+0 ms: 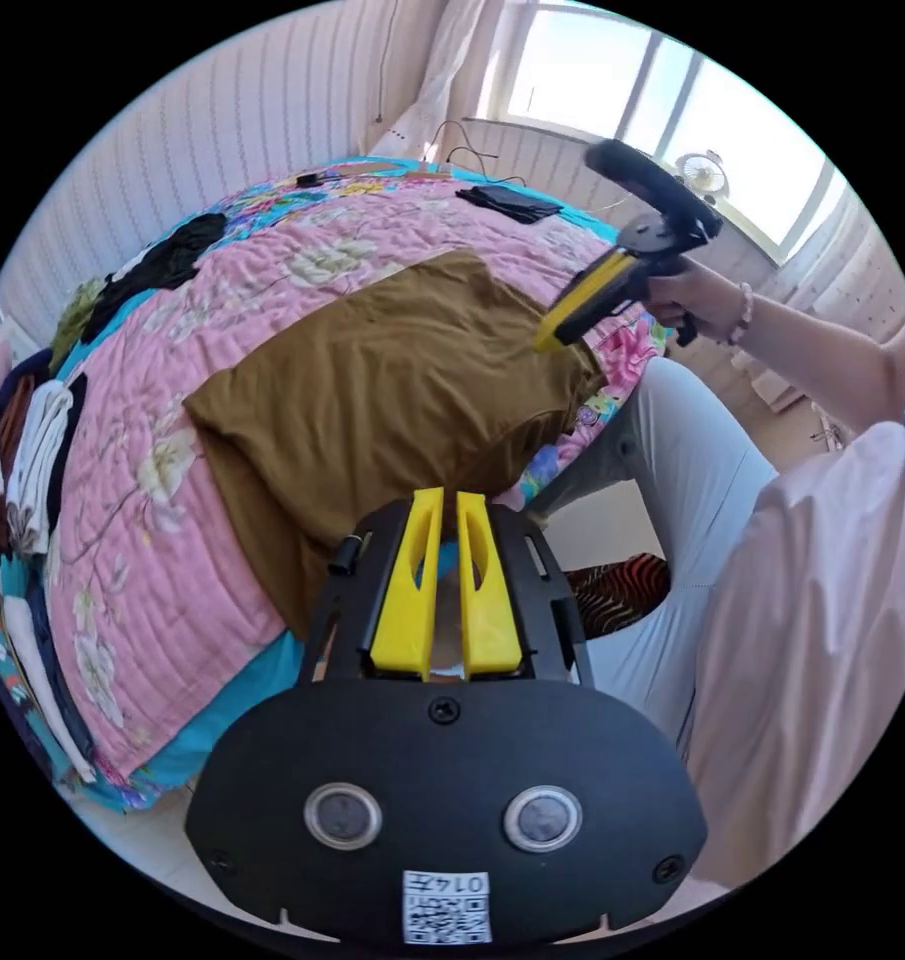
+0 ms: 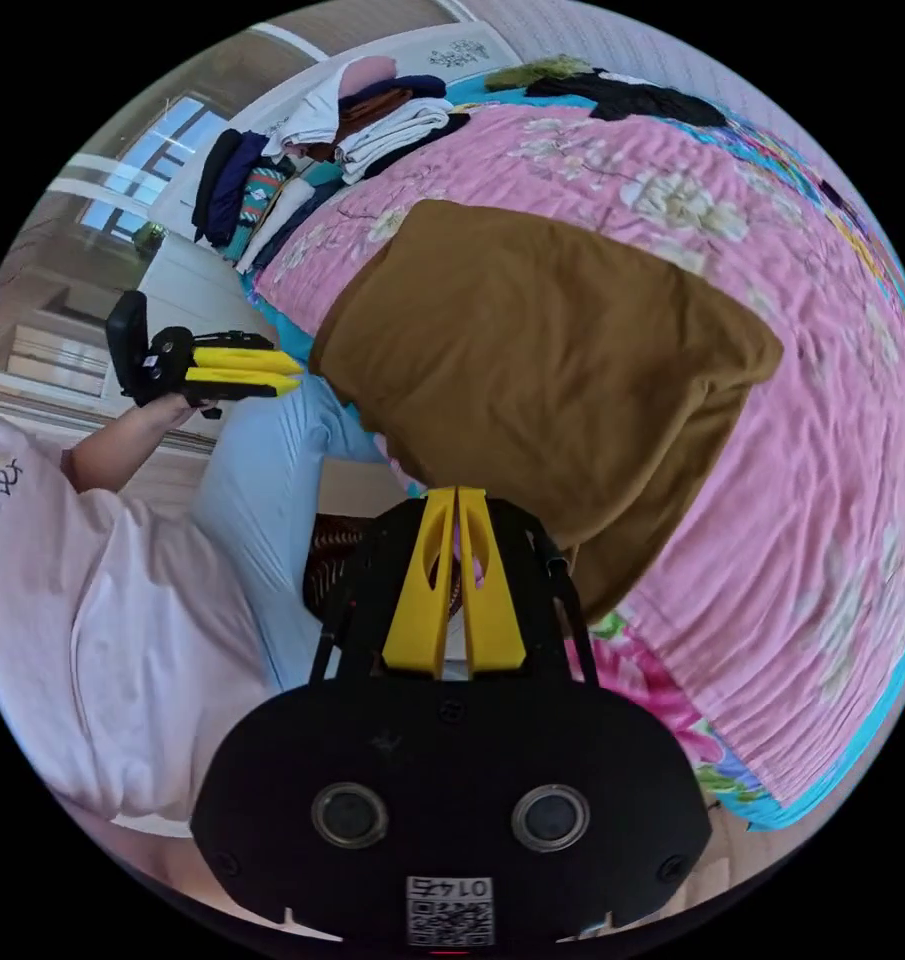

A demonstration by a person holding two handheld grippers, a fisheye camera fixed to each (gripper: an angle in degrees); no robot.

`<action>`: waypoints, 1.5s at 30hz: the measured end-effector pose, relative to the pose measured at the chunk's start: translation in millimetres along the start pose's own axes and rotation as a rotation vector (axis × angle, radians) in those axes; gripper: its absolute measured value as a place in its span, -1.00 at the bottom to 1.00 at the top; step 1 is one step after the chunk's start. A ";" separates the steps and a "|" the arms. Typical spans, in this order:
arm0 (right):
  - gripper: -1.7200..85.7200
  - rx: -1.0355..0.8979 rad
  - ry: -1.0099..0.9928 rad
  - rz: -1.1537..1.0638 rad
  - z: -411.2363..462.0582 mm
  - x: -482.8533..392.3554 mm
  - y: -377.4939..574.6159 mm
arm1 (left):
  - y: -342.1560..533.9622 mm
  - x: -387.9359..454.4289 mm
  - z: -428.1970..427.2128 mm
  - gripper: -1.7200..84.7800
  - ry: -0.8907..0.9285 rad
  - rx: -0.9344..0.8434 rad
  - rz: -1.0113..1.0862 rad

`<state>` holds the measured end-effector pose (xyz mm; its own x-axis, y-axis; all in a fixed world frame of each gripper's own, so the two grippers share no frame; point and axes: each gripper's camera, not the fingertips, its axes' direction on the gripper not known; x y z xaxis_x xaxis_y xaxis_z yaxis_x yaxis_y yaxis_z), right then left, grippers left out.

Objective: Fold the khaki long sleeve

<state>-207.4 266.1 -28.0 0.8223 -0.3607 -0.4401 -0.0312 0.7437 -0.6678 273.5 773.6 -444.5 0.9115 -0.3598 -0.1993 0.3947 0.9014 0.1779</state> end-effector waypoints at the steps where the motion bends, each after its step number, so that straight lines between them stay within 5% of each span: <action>1: -0.97 0.004 0.052 0.014 0.9 -4.1 -26.1 | -13.0 7.6 9.3 -0.95 -0.026 -0.002 0.024; 10: -0.97 -0.125 0.294 0.002 79.5 -14.9 -136.6 | -21.5 32.7 79.6 -0.98 -0.170 0.038 0.050; 16: -0.97 -0.275 0.133 -0.049 64.0 -4.2 -154.3 | -16.8 51.0 59.6 -0.98 -0.152 0.080 0.040; 21: -0.97 -0.167 0.302 0.008 59.0 8.6 -167.7 | -20.1 51.7 90.0 -0.98 -0.104 0.006 -0.014; 26: -0.98 -0.110 0.195 0.203 77.7 38.1 -154.9 | -34.7 39.8 92.8 -0.98 -0.023 -0.042 -0.028; 31: -0.97 0.322 -0.184 0.262 17.5 54.1 -62.6 | -28.3 19.4 68.1 -0.98 0.057 -0.051 -0.111; 34: -0.96 0.481 -0.103 0.380 -9.3 54.5 26.9 | -30.6 11.2 53.6 -0.98 0.041 -0.025 -0.125; 39: -0.86 0.395 0.033 0.533 -1.2 59.7 131.3 | -57.2 -0.1 34.0 -0.89 -0.097 0.110 -0.120; 45: -0.69 0.368 0.126 0.571 18.4 65.7 169.7 | -126.7 -13.7 35.9 -0.78 -0.034 0.134 -0.060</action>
<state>-148.2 379.0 -159.2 0.6617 0.0984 -0.7433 -0.2264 0.9713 -0.0729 215.1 655.6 -429.7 0.8883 -0.4222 -0.1808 0.4585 0.8385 0.2946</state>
